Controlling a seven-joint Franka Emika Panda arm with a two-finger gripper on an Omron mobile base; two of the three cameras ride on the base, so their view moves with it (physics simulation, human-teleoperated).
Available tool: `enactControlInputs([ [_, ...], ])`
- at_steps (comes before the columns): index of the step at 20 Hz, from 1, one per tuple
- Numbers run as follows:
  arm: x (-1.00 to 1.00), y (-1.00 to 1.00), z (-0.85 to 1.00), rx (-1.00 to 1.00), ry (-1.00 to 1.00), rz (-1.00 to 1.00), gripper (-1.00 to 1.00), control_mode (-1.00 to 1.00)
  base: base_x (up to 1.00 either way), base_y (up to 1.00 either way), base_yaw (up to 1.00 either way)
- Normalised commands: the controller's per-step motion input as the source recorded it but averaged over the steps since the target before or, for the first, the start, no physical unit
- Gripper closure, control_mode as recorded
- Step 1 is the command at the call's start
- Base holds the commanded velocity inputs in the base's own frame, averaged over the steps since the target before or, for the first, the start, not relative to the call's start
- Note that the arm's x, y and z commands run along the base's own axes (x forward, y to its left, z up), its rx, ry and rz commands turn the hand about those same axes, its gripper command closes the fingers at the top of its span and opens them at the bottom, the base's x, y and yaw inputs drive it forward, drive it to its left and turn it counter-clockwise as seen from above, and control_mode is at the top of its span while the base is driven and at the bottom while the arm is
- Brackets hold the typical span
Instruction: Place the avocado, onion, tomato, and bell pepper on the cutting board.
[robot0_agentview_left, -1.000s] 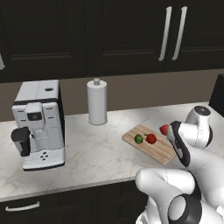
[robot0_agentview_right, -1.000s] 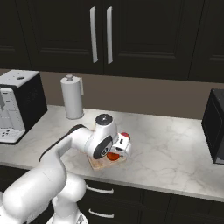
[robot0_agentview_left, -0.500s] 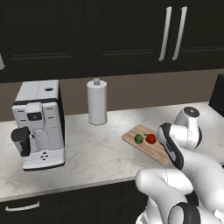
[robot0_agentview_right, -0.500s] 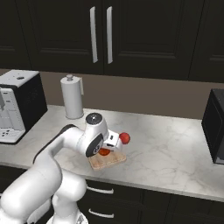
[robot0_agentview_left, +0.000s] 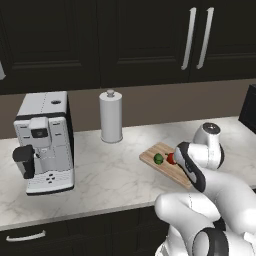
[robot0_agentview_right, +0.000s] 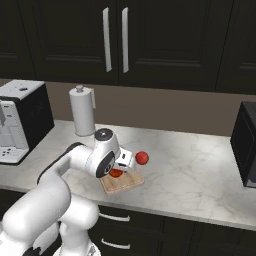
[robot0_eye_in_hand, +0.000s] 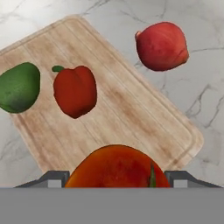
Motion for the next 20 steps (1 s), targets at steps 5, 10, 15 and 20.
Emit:
enactControlInputs([
  [5,0.0,0.06,-0.36,0.0,0.05,0.0,1.0,-1.0,0.0,0.0,0.0],
  [10,0.02,0.15,-0.29,0.0,0.02,0.0,1.0,-1.0,0.0,0.0,0.0],
  [15,0.0,0.07,-0.41,0.0,0.01,0.0,1.0,-1.0,0.0,0.0,0.0],
  [20,0.0,0.07,-0.63,0.0,0.02,0.0,1.0,-1.0,0.0,0.0,0.0],
])
